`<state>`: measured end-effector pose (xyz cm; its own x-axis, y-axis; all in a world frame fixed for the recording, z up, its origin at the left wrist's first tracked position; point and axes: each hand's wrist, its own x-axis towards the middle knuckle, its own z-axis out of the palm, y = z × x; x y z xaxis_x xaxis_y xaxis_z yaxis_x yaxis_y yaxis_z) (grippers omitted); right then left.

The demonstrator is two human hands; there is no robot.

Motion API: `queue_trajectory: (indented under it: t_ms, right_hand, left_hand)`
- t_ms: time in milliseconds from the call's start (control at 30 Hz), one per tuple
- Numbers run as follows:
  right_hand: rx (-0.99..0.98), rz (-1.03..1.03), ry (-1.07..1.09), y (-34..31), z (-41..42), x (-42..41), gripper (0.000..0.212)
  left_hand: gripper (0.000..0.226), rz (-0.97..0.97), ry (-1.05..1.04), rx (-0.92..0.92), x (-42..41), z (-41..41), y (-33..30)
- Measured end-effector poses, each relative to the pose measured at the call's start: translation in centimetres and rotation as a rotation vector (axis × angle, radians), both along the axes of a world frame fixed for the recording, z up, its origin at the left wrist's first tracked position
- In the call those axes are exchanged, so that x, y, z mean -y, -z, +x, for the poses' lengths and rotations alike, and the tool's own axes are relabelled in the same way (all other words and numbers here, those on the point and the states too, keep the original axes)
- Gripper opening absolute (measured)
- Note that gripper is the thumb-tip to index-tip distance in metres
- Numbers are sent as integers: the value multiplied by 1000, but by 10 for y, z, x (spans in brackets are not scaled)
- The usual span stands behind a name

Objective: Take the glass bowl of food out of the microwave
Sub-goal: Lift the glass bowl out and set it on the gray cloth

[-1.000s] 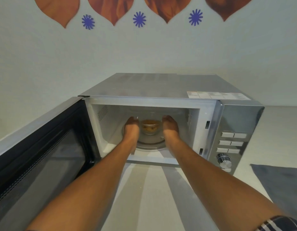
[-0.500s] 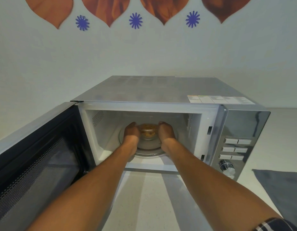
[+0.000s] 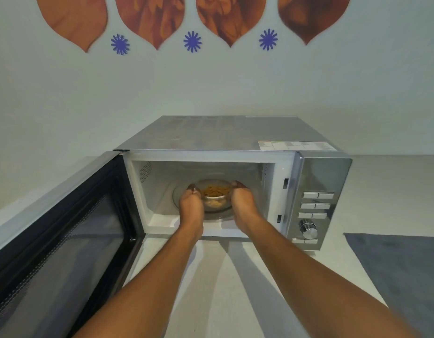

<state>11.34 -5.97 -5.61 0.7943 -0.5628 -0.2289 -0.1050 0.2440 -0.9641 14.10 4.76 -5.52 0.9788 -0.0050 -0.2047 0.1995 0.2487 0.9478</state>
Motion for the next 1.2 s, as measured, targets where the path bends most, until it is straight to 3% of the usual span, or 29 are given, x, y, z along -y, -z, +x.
queue_trajectory:
  t_ms: [200, 600, 900, 1200]
  right_hand:
    - [24, -82, -10, 8, -55, -11, 32]
    - [89, -134, 74, 29, -193, -1, 38]
    - [102, -201, 199, 47, -277, 58, 40]
    - [80, -94, 428, 48, -334, 134, 34]
  left_hand:
    - [48, -40, -6, 50, -12, -53, 4]
    - [30, -32, 180, 95, -8, -162, 27]
    - [35, -10, 401, 82, 52, -223, 42]
    - [40, 67, 712, 126, 140, -259, 44]
